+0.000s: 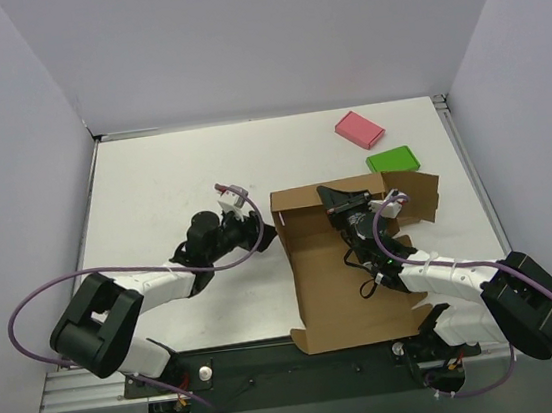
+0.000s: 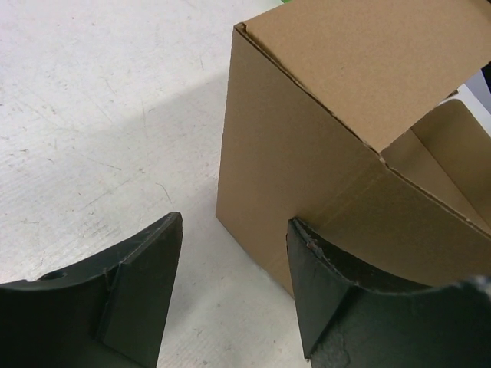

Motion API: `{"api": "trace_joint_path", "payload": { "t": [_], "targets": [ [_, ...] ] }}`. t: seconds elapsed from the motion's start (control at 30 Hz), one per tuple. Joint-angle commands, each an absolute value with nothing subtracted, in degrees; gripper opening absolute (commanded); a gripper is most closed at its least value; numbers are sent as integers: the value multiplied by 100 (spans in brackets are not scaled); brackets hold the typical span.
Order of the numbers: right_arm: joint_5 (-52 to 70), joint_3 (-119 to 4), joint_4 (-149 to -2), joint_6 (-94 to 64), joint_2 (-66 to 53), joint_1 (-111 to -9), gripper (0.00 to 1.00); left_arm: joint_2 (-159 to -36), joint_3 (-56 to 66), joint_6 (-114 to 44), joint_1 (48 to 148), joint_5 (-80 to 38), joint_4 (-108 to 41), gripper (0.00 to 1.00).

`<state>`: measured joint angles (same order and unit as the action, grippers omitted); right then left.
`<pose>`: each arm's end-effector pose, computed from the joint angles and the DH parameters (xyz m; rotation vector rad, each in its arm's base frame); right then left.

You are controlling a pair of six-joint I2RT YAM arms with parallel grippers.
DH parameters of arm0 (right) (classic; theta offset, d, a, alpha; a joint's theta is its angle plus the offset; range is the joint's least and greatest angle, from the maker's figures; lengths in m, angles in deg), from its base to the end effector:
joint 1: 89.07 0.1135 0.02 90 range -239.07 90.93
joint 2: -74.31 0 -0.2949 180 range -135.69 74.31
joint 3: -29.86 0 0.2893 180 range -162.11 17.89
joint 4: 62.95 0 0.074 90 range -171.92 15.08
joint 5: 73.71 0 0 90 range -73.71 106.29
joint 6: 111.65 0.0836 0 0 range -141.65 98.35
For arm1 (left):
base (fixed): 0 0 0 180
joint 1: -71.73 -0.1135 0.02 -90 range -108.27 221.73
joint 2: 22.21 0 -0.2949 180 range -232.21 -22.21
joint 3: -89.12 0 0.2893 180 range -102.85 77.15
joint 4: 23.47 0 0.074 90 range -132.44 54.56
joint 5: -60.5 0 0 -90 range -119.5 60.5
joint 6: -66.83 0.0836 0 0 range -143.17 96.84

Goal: Fold the paper box

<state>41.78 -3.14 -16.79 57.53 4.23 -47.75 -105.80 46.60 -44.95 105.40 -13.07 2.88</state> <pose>0.2475 0.1697 0.2399 0.8834 1.3205 1.3909 0.2818 -0.2161 0.1773 0.4094 1.8778 -0.9294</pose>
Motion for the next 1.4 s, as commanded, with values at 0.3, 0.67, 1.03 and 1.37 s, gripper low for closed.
{"api": "trace_joint_path", "payload": {
  "t": [0.3,0.67,1.03,1.37],
  "targets": [
    [3896,-241,-1814,5534,321,-4644,0,-10359,4788,-3952,10785,-199,1404,75],
    [3896,-276,-1841,5543,268,-4635,0,-10140,4876,-3547,10961,-243,1123,80],
    [3896,-285,-1858,5552,268,-4627,0,-9823,5201,-3582,11155,-823,1044,81],
    [3905,-276,-1937,5569,338,-4609,0,-9709,5306,-3600,11321,-1069,1035,82]
  ]
}}
